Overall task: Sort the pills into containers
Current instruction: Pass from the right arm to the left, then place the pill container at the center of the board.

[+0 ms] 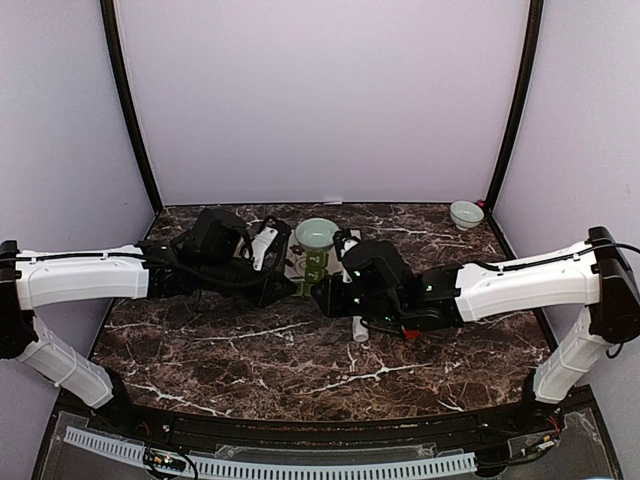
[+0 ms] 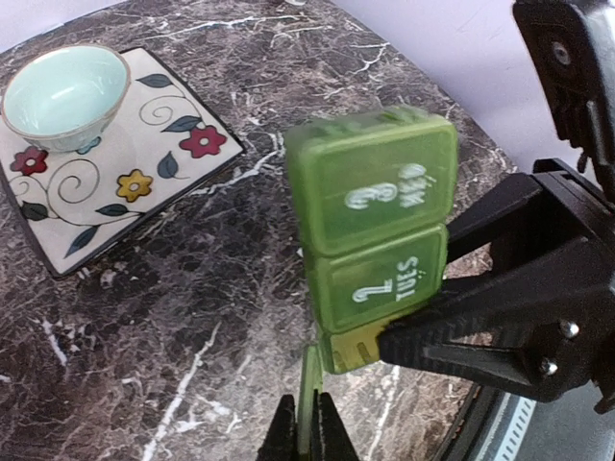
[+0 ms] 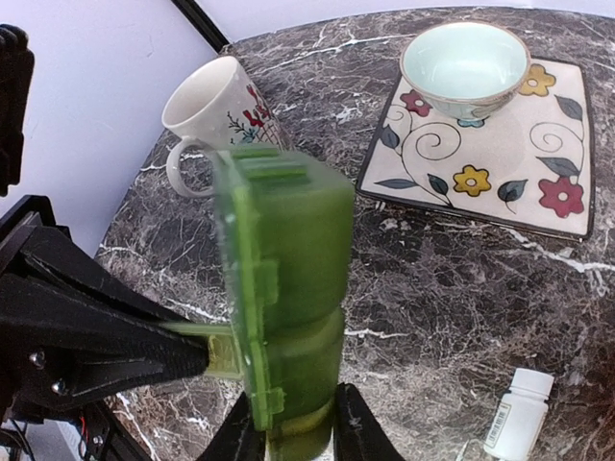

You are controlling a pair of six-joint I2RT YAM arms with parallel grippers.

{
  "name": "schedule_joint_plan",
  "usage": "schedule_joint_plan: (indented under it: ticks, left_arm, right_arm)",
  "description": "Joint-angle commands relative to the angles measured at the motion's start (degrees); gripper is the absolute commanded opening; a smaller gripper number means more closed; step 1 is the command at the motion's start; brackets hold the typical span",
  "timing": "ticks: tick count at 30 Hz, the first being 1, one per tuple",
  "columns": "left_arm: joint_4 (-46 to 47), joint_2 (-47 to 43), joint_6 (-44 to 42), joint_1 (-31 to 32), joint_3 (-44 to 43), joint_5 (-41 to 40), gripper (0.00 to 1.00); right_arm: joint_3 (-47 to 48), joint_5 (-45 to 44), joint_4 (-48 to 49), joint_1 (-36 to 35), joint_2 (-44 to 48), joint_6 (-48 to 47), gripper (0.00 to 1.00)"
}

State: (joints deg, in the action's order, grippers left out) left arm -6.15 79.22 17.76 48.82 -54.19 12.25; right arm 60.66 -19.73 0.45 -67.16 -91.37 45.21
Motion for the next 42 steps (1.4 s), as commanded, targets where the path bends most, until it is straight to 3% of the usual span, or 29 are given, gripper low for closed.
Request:
schedule_joint_plan:
  ticks: [1,9,17,32,42]
  left_arm:
    - [-5.3,1.5,-4.6,0.0,-2.8,-3.9,0.00]
    - [-8.4,4.2,-9.4,0.0,-5.1,-8.8,0.00]
    - [-12.8,7.4,-15.8,0.0,-9.6,-9.3,0.00]
    - [-33.9,19.9,-30.1,-0.2,-22.1,8.1,0.00]
    - [-39.4,23.7,-32.8,-1.6,-25.0,13.9,0.00]
  right_arm:
    - [-0.8,0.5,0.5,0.5,0.5,0.0,0.33]
    - [-1.7,-0.2,0.2,0.7,1.7,-0.5,0.51]
    - [-4.0,-4.2,-3.1,0.8,5.4,-0.2,0.54]
    - [-12.1,-11.1,-8.8,3.5,16.5,0.5,0.55]
    - [-14.6,-9.0,-9.8,4.7,18.8,-0.2,0.57]
